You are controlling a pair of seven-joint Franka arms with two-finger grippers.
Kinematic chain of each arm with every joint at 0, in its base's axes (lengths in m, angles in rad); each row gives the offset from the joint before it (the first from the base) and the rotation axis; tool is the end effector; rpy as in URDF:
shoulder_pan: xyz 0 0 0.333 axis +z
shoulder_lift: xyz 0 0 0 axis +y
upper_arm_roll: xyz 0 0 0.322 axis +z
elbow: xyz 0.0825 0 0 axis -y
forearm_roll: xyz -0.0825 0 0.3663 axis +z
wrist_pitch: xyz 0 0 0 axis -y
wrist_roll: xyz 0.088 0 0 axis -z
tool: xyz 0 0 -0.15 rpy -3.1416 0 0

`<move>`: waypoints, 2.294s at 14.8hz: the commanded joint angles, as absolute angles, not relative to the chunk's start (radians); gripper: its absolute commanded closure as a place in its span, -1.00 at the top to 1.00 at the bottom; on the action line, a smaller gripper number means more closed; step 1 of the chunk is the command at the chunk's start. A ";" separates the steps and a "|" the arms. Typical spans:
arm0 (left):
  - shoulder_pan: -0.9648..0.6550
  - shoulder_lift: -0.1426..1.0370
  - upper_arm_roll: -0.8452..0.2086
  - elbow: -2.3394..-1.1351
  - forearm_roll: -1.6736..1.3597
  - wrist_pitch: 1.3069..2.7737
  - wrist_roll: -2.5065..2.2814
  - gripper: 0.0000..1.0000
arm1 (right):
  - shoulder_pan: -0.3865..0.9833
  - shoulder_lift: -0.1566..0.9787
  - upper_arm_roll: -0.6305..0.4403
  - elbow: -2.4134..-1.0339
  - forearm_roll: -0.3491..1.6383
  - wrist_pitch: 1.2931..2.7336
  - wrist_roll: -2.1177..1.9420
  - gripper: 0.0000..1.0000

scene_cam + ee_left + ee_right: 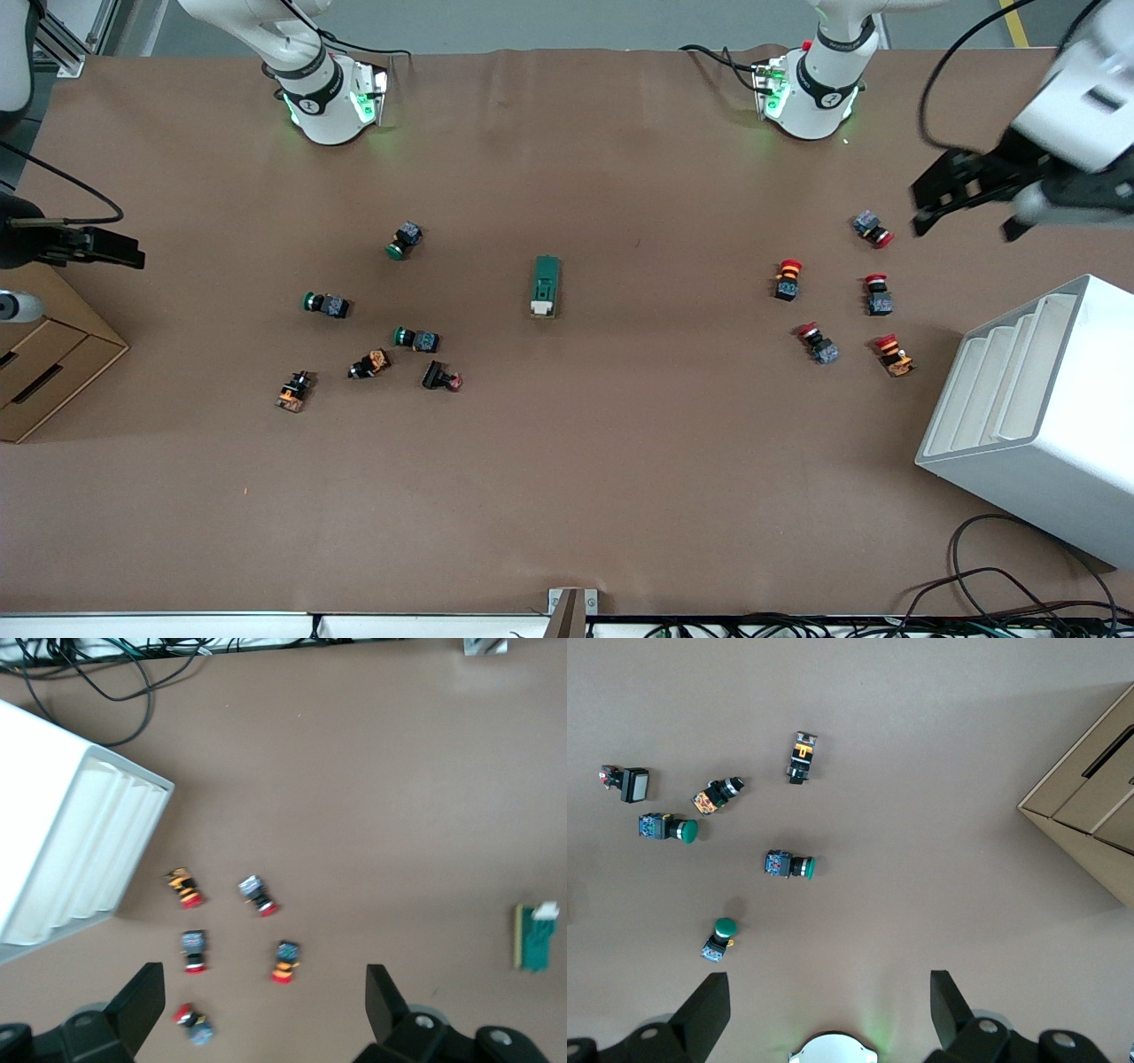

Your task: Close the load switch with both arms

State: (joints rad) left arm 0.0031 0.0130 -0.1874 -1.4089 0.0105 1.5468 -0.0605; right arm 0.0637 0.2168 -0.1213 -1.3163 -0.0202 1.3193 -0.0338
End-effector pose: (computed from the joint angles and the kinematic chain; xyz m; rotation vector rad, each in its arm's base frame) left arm 0.5339 -0.0971 0.6521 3.1223 -0.1918 0.1960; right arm 0.5659 -0.0285 0.5616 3.0871 -0.0412 -0.3317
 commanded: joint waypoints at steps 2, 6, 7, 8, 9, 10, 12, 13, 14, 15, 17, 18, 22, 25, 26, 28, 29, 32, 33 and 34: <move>-0.009 -0.040 -0.138 -1.446 0.000 1.509 0.063 1.00 | 0.054 0.222 -0.098 -1.299 -0.011 1.296 -0.037 1.00; 0.006 -0.155 -0.138 -1.592 -0.003 1.496 0.069 1.00 | 0.051 0.207 -0.097 -1.305 -0.006 1.258 -0.048 1.00; 0.006 -0.176 -0.137 -1.618 -0.005 1.497 0.066 1.00 | 0.051 0.192 -0.098 -1.322 -0.003 1.258 -0.049 1.00; 0.006 -0.189 -0.137 -1.638 -0.005 1.497 0.052 1.00 | 0.051 0.166 -0.098 -1.353 -0.003 1.270 -0.049 1.00; 0.008 -0.199 -0.137 -1.652 -0.009 1.499 0.035 1.00 | 0.048 0.140 -0.097 -1.380 -0.003 1.278 -0.049 1.00; 0.005 -0.210 -0.137 -1.657 -0.009 1.499 0.019 1.00 | 0.035 0.118 -0.091 -1.400 -0.003 1.284 -0.049 1.00; 0.001 -0.210 -0.138 -1.663 -0.011 1.499 -0.001 1.00 | 0.014 0.104 -0.075 -1.407 -0.003 1.282 -0.049 1.00; 0.005 -0.206 -0.140 -1.663 -0.011 1.499 -0.012 1.00 | 0.002 0.094 -0.060 -1.408 -0.005 1.282 -0.051 1.00; 0.009 -0.204 -0.140 -1.661 -0.012 1.499 -0.014 1.00 | -0.011 0.087 -0.048 -1.410 -0.005 1.281 -0.051 1.00; 0.011 -0.198 -0.140 -1.652 -0.012 1.497 -0.014 1.00 | -0.012 0.077 -0.045 -1.416 -0.005 1.281 -0.051 1.00; 0.011 -0.170 -0.138 -1.628 -0.012 1.496 -0.003 1.00 | -0.012 0.066 -0.044 -1.425 -0.006 1.282 -0.052 1.00; 0.012 -0.163 -0.138 -1.618 -0.012 1.496 0.001 1.00 | -0.009 0.061 -0.044 -1.425 -0.006 1.282 -0.052 1.00; 0.014 -0.140 -0.138 -1.603 -0.006 1.496 0.002 1.00 | -0.005 0.023 -0.044 -1.427 -0.006 1.282 -0.054 1.00; 0.011 -0.124 -0.138 -1.591 -0.003 1.493 0.001 1.00 | -0.003 -0.029 -0.044 -1.448 -0.005 1.287 -0.054 1.00; 0.012 -0.126 -0.138 -1.589 -0.003 1.491 0.002 1.00 | -0.003 -0.038 -0.044 -1.450 -0.005 1.287 -0.054 1.00; 0.011 -0.126 -0.138 -1.589 -0.005 1.485 0.003 1.00 | -0.003 -0.057 -0.046 -1.456 -0.005 1.285 -0.052 1.00; 0.015 -0.127 -0.138 -1.592 -0.012 1.482 0.006 1.00 | -0.003 -0.063 -0.046 -1.469 -0.005 1.287 -0.052 1.00; 0.026 -0.126 -0.138 -1.591 -0.014 1.473 0.008 1.00 | -0.003 -0.121 -0.049 -1.566 -0.003 1.336 -0.052 1.00; 0.028 -0.127 -0.138 -1.589 -0.015 1.473 0.008 1.00 | -0.002 -0.145 -0.048 -1.601 -0.003 1.356 -0.051 1.00; 0.029 -0.127 -0.138 -1.588 -0.015 1.473 0.005 1.00 | 0.000 -0.152 -0.048 -1.611 -0.002 1.362 -0.049 1.00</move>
